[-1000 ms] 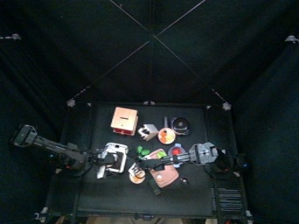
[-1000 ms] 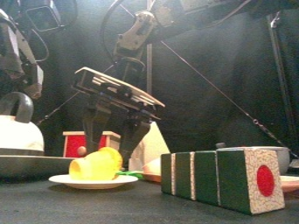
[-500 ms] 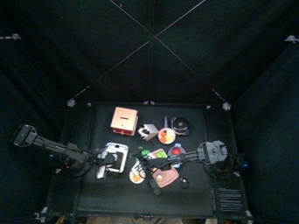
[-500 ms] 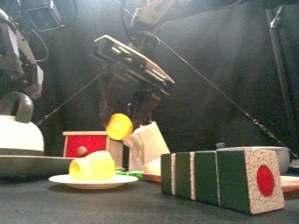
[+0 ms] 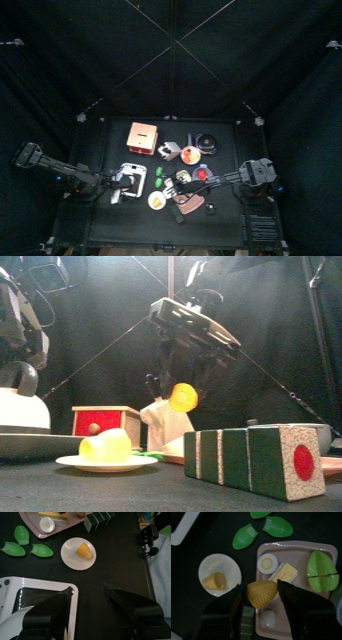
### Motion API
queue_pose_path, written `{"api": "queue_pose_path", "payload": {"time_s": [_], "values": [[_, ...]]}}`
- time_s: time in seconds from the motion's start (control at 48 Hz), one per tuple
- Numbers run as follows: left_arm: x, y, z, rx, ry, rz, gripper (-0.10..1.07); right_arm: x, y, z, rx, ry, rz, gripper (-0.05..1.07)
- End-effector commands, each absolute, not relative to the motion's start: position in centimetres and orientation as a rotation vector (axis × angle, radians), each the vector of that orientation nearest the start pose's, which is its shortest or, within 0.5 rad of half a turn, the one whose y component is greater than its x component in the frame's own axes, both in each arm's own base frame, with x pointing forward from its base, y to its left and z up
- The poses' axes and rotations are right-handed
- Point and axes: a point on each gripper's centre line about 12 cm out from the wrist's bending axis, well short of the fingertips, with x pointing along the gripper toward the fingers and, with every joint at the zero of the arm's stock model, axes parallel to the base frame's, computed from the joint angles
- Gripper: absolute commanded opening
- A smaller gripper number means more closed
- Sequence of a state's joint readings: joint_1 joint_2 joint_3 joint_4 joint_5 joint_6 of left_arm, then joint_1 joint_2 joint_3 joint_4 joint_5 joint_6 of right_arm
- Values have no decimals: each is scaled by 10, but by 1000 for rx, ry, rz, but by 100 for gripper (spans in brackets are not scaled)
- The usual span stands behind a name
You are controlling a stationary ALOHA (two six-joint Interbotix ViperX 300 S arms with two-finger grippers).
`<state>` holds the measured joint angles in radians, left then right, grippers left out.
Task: Place corn top on plate
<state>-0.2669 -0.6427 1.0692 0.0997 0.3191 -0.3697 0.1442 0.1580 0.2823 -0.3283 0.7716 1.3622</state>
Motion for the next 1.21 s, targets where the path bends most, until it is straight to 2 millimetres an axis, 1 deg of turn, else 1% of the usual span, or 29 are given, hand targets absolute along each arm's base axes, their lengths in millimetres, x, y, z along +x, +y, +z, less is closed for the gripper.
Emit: {"api": "queue_pose_path", "payload": {"time_s": [0.0, 0.188, 0.396, 0.521, 0.708, 0.812, 1.188], "values": [[224, -57, 204, -157, 741, -124, 88, 414, 37, 195, 811, 904, -631, 68], [223, -56, 203, -156, 743, -120, 88, 396, 35, 185, 808, 925, -635, 68], [223, -55, 203, -156, 744, -115, 88, 382, 33, 174, 803, 950, -651, 69], [224, -55, 203, -156, 743, -116, 88, 377, 32, 169, 789, 965, -661, 73], [224, -55, 203, -156, 743, -116, 88, 374, 32, 164, 788, 979, -671, 88], [224, -55, 203, -156, 743, -116, 88, 372, 33, 160, 795, 996, -684, 94], [223, -55, 203, -156, 744, -115, 88, 371, 37, 159, 813, 1016, -686, 95]]}}
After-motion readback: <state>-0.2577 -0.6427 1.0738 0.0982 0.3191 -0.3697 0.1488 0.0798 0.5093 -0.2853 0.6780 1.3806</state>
